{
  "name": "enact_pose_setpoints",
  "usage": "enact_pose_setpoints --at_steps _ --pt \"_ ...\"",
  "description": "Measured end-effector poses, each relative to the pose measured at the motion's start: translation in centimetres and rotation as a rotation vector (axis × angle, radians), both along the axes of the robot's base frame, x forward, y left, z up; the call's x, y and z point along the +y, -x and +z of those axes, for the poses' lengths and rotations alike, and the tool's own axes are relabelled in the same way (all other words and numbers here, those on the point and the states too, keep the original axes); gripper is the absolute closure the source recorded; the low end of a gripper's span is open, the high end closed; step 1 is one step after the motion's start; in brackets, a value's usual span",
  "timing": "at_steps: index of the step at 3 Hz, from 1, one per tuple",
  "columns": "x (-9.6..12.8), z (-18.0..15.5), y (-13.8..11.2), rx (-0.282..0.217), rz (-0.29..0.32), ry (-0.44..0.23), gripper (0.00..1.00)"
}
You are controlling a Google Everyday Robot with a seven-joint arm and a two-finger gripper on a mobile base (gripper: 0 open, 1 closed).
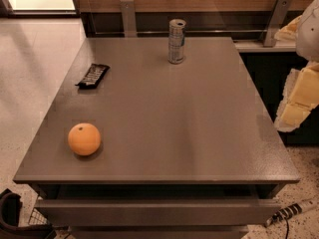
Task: Move redbull can near orange
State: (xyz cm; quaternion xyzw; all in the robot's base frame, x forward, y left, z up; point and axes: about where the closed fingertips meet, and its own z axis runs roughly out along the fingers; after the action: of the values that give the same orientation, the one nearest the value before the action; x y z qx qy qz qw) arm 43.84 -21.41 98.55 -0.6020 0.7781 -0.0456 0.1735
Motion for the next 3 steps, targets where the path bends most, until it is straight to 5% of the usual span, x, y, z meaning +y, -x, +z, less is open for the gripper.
enact_pose_setpoints --at_steps 2,3 --pt "-0.7 0.2 -1.8 -0.033 -0.021 -0.032 0.00" --pt "-2.2 0.1 -6.6 -0.130 -0.050 -0.158 0.00"
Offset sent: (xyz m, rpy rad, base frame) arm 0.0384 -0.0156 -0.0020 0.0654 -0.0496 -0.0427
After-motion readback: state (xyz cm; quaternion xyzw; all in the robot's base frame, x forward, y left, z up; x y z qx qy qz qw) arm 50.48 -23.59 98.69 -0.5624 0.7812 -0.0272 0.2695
